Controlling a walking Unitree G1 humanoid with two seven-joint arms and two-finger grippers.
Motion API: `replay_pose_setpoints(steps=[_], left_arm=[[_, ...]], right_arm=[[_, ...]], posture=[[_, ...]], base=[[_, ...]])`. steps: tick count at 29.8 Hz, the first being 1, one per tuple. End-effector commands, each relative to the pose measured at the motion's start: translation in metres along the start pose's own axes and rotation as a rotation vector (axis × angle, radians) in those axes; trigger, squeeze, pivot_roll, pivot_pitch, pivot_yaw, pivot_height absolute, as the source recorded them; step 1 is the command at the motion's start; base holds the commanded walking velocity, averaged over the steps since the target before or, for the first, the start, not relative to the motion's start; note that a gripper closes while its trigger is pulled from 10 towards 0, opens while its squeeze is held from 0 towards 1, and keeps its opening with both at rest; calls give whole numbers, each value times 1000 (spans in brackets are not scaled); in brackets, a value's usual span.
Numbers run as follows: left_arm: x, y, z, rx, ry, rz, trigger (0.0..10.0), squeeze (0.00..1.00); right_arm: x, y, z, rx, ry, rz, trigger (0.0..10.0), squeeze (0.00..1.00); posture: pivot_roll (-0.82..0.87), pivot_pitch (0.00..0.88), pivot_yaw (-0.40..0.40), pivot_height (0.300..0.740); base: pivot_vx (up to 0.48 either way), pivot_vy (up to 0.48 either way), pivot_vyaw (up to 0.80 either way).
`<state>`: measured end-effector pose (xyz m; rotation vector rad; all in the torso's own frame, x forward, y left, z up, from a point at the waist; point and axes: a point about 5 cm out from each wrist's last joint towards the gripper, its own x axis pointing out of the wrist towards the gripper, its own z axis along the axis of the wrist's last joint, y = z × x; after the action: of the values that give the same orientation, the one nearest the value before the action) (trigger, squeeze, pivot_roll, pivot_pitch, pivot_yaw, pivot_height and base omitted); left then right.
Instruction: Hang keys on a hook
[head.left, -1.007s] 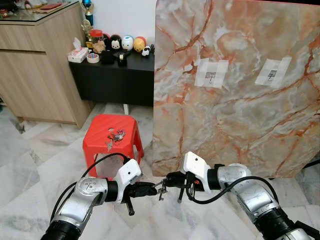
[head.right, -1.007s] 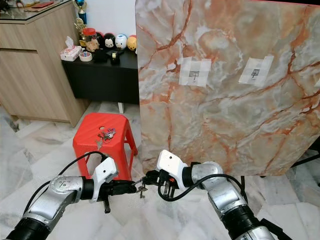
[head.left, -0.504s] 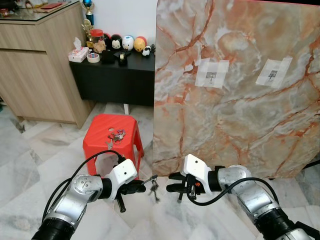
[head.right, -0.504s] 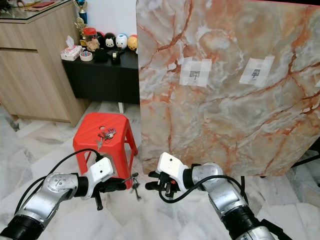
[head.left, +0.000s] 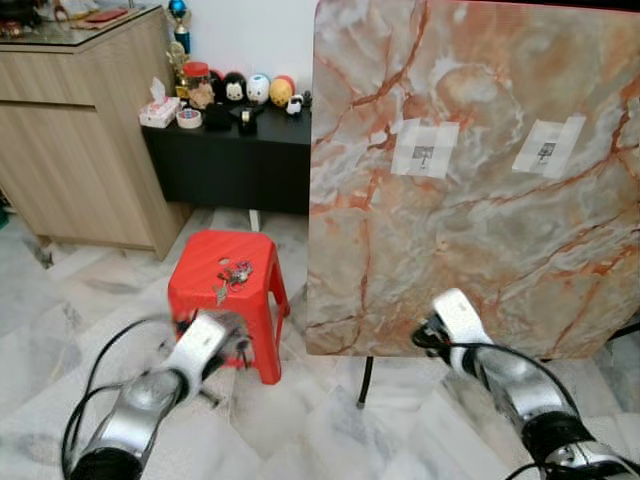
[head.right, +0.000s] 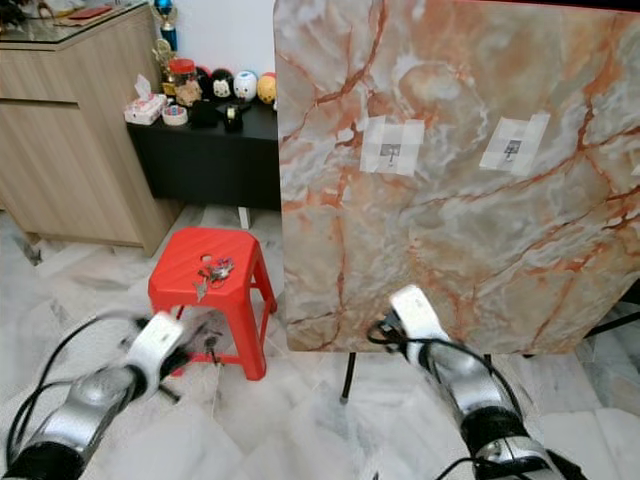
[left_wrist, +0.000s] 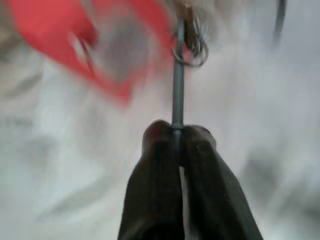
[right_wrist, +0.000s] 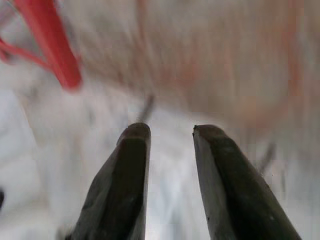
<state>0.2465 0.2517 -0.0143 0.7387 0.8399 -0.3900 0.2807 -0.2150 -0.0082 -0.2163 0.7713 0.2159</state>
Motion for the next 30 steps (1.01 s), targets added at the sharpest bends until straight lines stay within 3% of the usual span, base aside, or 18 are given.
replay_pose_setpoints(steps=[1, 2, 3, 5, 7, 9, 12, 13, 14, 15, 17, 20, 22, 26, 30], left_arm=[[0, -26, -32, 200, 145, -109, 10000, 0], [-5, -45, -55, 258, 215, -220, 10000, 0], [-8, -54, -65, 240, 243, -271, 10000, 0], [-12, -62, -76, 258, 289, -333, 10000, 0], [-20, -71, -94, 350, 372, -420, 10000, 0], [-21, -70, -101, 323, 394, -391, 10000, 0], [-12, -60, -87, 100, 319, -201, 10000, 0], [-5, -51, -71, -80, 234, -111, 10000, 0], [-2, -45, -61, -202, 176, -56, 10000, 0], [0, -42, -54, -274, 141, -25, 10000, 0], [5, -20, -21, -519, -69, 58, 10000, 0], [4, 2, 6, -690, -253, 105, 10000, 0], [3, 6, 16, -680, -295, 87, 10000, 0], [-3, 16, 43, -556, -398, 115, 10000, 0], [-17, 12, 81, -455, -575, -3, 10000, 0]], right_arm=[[0, 4, -19, 31, 65, -21, 10000, 0], [-1, 12, -40, 43, 136, -15, 10000, 0], [-1, 16, -49, 48, 161, -11, 10000, 0], [-2, 21, -57, 58, 183, -6, 10000, 0], [-4, 27, -70, 65, 224, -3, 10000, 0], [-5, 33, -79, 78, 247, -9, 10000, 0], [-6, 38, -86, 88, 266, -21, 10000, 0], [-6, 40, -90, 74, 277, -27, 10000, 0], [-7, 41, -92, 63, 285, -32, 10000, 0], [-7, 41, -94, 56, 290, -34, 10000, 0], [-8, 44, -99, 79, 310, -37, 10000, 0], [-9, 46, -102, 92, 319, -40, 10000, 0], [-9, 48, -104, 112, 321, -44, 10000, 0], [-12, 52, -111, 115, 344, -60, 10000, 0], [-13, 56, -118, 151, 363, -65, 10000, 0]], posture=[[44, 0, -51, 740], [42, 0, -39, 740], [48, 0, -39, 740], [49, 0, -40, 740], [52, 0, -37, 740], [54, 0, -34, 740], [48, 0, -28, 740], [49, 0, -28, 740], [49, 0, -28, 740], [49, 0, -28, 740], [52, 0, -34, 740], [56, 0, -35, 740], [54, 0, -35, 740], [55, 0, -40, 740], [63, 0, -42, 740]], base=[[0, 0, 0], [0, 0, 0], [0, 0, 0], [0, 0, 0], [0, 0, 0], [0, 0, 0], [0, 0, 0], [0, 0, 0], [0, 0, 0], [0, 0, 0], [0, 0, 0], [0, 0, 0], [0, 0, 0], [0, 0, 0], [0, 0, 0]])
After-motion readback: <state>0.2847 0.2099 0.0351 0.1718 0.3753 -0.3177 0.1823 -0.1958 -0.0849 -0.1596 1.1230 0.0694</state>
